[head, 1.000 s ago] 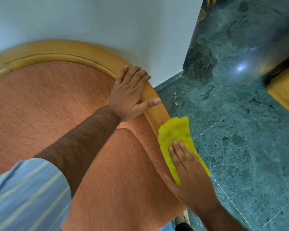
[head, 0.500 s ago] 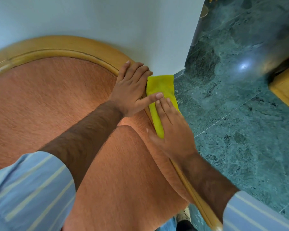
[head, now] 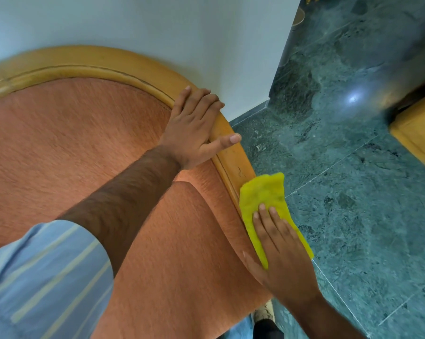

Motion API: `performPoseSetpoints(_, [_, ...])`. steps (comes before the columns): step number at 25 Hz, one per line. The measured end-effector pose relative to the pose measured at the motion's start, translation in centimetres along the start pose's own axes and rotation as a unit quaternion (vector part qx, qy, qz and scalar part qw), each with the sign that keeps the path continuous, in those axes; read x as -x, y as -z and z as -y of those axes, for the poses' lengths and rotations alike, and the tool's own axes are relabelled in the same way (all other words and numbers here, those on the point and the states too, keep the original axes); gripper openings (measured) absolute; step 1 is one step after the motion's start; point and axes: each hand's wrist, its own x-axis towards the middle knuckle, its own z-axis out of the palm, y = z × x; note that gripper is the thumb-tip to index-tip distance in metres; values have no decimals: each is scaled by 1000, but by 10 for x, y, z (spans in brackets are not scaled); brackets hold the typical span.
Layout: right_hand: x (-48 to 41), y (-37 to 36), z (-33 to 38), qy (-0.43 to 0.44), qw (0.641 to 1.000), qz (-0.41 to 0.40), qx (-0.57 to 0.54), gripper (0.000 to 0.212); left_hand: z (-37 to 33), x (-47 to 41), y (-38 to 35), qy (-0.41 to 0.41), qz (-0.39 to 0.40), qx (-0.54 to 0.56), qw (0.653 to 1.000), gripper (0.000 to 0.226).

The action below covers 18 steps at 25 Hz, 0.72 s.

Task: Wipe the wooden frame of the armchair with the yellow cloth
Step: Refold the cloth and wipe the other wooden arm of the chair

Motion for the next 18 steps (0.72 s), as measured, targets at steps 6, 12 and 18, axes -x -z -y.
performPoseSetpoints(6, [-130,19,30,54,996,-68,-2,77,-1,-1,0,12,8,15,1000,100])
performPoseSetpoints(12, [-105,14,25,26,997,-55,-50,81,2,-2,3,11,16,41,999,105])
performPoseSetpoints(18, [-62,12,14,-12,998,-6,-57,87,-2,-1,10,21,52,32,998,115])
